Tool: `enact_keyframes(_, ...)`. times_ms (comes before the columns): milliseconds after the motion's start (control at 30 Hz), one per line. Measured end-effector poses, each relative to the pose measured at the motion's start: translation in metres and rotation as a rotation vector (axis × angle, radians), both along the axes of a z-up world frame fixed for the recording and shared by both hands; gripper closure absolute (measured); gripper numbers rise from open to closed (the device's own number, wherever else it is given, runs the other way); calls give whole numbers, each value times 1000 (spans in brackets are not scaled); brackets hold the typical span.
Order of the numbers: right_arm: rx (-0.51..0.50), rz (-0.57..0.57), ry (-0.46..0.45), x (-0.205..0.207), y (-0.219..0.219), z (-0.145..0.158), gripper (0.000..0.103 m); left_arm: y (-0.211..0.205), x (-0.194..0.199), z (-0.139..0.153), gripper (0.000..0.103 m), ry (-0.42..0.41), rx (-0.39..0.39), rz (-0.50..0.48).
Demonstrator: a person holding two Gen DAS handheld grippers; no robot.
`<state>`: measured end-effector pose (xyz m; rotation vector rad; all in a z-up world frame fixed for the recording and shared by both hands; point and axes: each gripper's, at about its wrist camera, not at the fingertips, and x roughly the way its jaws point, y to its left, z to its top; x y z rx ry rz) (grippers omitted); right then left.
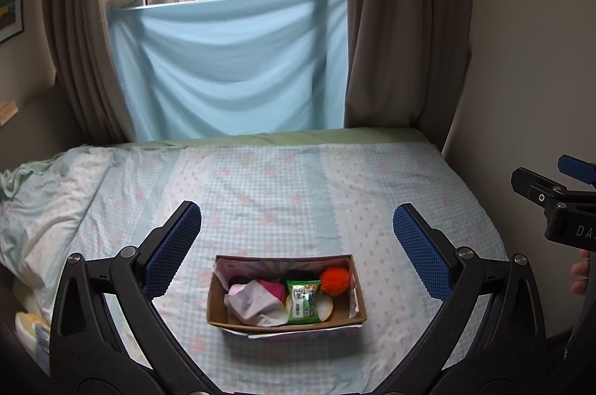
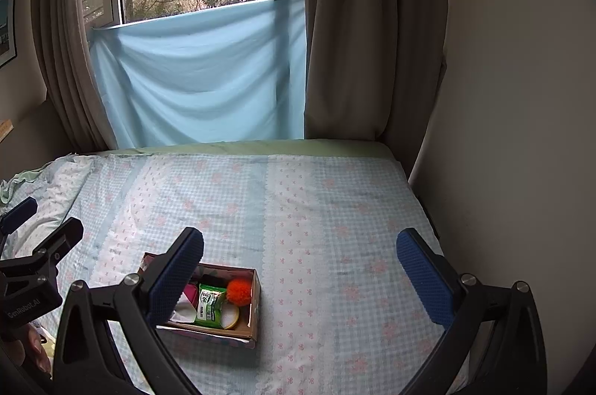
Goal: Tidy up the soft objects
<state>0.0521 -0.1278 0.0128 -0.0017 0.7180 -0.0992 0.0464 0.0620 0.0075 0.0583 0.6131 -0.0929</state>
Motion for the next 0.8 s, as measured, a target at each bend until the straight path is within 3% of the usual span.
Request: enact_keyframes(800, -1, 4, 3, 4, 0, 1, 0, 0, 4, -3, 0, -23, 8, 31)
